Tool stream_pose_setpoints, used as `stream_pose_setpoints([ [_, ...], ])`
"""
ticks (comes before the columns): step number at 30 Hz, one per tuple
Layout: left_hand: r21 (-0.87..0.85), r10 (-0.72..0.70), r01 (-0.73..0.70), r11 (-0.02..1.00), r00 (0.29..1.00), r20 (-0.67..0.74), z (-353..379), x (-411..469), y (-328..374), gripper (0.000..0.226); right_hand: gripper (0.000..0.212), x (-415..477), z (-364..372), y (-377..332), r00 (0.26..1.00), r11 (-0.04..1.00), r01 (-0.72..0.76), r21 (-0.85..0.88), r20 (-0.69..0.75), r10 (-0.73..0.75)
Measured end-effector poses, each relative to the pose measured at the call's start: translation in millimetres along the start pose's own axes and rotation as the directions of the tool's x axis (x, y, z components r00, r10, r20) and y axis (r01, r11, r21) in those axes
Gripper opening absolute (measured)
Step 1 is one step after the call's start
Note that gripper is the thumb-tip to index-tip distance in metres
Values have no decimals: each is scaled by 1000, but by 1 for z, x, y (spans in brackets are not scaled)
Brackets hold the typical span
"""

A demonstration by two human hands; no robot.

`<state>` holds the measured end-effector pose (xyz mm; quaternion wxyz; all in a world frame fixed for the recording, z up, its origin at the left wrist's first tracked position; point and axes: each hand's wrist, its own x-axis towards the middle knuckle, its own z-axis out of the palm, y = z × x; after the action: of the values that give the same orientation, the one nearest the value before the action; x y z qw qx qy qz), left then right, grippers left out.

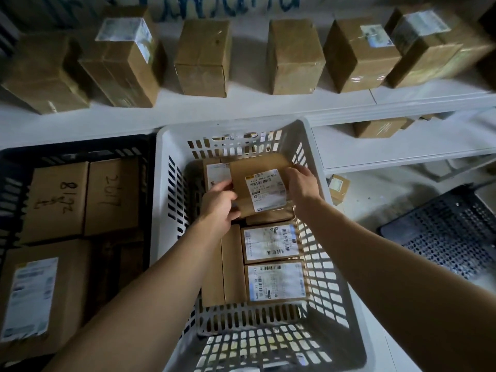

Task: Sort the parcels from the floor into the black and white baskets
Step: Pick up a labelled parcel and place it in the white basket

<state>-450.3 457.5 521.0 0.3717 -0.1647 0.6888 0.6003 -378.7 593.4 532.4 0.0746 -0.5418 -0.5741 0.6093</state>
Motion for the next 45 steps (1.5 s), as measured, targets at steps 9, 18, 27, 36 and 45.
stream_pose_setpoints([
  [9,27,57,-56,998,998,-27,13,39,13,48,31,10,15,11,994,995,-95,-13,-61,94],
  [18,94,59,-52,994,996,-70,24,54,21,52,36,23,17,16,986,951,-151,-270,-114,124],
  [27,9,-120,121,993,990,-73,35,41,6,11,26,33,10,4,966,531,130,-837,-13,-257],
  [36,53,-38,43,998,995,-89,38,48,13,11,43,39,12,-7,965,430,259,-865,211,-156],
  [45,-16,-18,20,1000,995,97,45,44,19,18,29,41,13,-3,995,621,93,-778,54,-82],
])
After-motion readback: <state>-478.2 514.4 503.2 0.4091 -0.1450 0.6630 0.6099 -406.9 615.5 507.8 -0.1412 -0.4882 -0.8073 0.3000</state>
